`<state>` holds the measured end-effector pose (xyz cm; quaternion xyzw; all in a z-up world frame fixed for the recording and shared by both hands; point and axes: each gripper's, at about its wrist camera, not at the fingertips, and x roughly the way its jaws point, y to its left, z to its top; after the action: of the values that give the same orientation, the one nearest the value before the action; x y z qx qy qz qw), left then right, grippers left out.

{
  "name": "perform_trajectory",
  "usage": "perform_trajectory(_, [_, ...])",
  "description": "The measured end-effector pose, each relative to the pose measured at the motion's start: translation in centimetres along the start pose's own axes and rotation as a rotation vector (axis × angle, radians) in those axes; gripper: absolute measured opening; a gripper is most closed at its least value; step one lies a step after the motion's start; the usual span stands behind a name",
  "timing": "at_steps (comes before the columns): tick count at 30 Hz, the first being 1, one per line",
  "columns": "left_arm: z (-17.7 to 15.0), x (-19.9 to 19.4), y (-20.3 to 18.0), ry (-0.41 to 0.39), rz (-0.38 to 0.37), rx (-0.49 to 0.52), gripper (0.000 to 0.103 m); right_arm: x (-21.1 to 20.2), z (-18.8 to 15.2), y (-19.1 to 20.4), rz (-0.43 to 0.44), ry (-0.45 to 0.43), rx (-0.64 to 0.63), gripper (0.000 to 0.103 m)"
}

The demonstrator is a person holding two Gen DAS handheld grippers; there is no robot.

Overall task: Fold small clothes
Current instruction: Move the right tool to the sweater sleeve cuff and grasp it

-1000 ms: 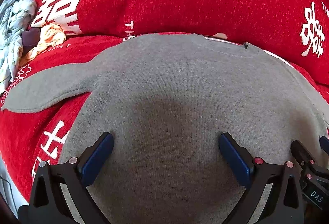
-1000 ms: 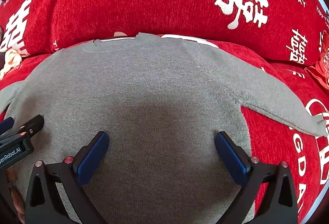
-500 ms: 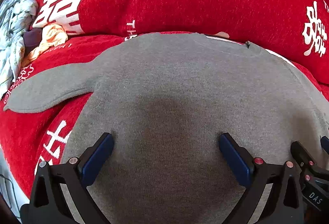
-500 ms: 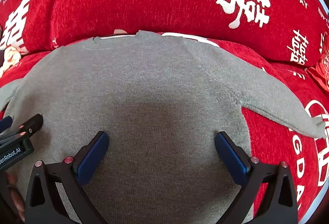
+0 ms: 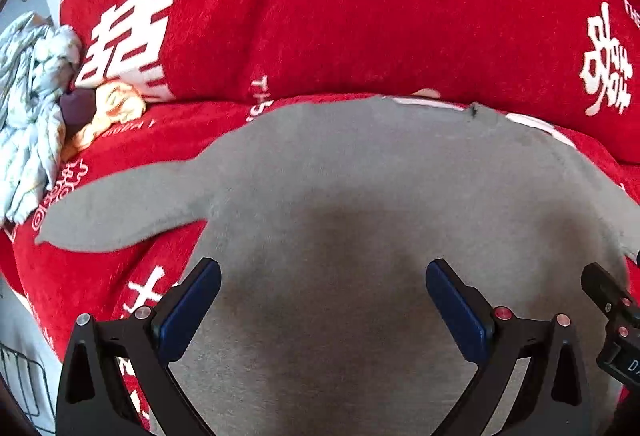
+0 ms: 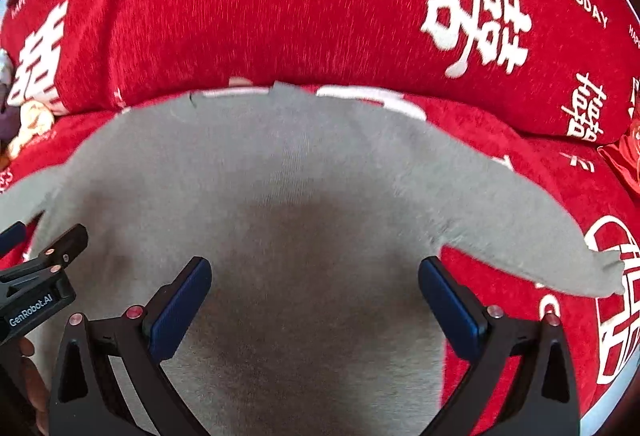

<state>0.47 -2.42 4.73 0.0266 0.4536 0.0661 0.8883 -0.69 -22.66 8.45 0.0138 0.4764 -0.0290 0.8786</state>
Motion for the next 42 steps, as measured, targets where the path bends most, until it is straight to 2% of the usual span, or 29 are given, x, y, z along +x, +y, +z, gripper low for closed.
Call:
perform_trajectory(4, [0.6, -0.7, -1.5, 0.01, -0.014, 0.026, 0.103, -1.0, 0.5, -1.2, -0.006, -0.029, 0.015, 0.103])
perform_trajectory(8, [0.9, -1.8, -3.7, -0.022, -0.023, 0.067, 0.103, -1.9, 0.7, -3.3, -0.01, -0.051, 0.052, 0.103])
perform_trajectory(19, [1.6, -4.7, -11.3, -0.068, -0.08, 0.188, 0.103, -3.6, -0.5, -11.5, -0.053, -0.082, 0.185, 0.103])
perform_trajectory(31, [1.7, -6.2, -19.6, -0.063, -0.129, 0.298, 0.103, -4.1, -3.9, -20.7, -0.105, -0.075, 0.348, 0.103])
perform_trajectory(42, [1.0, -5.8, -27.4, -0.021, -0.162, 0.397, 0.103, -3.4, -7.7, -30.6, -0.142, -0.052, 0.541, 0.103])
